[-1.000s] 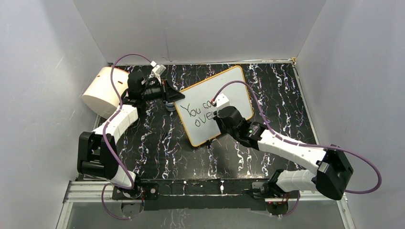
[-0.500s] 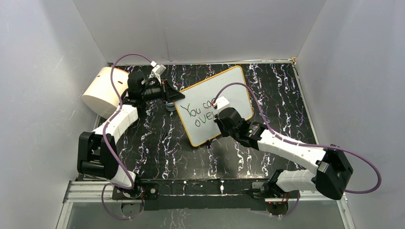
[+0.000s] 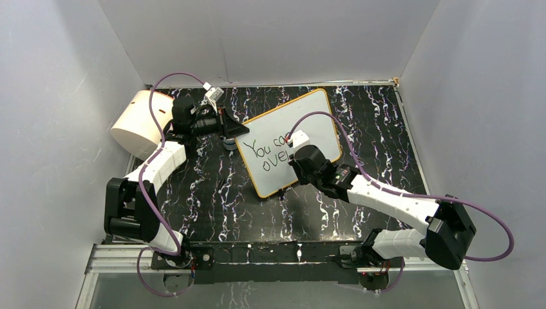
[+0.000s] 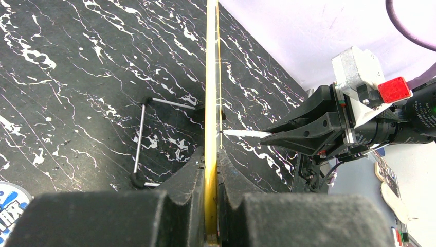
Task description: Write a sentence on the whiteboard
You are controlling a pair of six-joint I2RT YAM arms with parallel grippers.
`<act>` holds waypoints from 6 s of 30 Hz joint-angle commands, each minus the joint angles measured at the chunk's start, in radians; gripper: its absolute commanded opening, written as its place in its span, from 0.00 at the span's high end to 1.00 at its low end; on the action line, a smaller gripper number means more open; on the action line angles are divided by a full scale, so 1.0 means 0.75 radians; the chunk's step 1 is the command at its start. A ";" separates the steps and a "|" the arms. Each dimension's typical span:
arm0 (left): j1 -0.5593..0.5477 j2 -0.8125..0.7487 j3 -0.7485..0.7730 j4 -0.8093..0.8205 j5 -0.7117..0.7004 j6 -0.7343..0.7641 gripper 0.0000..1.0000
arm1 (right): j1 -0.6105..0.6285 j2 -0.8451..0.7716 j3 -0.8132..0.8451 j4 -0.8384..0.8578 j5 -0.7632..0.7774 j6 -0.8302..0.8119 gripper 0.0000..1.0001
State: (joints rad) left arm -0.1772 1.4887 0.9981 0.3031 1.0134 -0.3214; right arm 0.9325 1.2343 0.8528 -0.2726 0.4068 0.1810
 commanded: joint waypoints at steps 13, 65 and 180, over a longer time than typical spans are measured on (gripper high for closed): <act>-0.046 0.028 -0.029 -0.161 0.033 0.064 1.00 | -0.022 0.016 0.080 0.109 0.003 -0.062 1.00; -0.046 0.025 -0.026 -0.168 0.033 0.069 1.00 | -0.096 0.004 0.104 0.111 0.011 -0.068 1.00; -0.046 0.032 -0.026 -0.171 0.033 0.069 1.00 | -0.220 -0.060 0.051 0.086 -0.084 -0.052 1.00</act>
State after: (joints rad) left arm -0.1772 1.4887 0.9997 0.2989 1.0142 -0.3202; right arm 0.7776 1.1900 0.8692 -0.2752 0.3378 0.1467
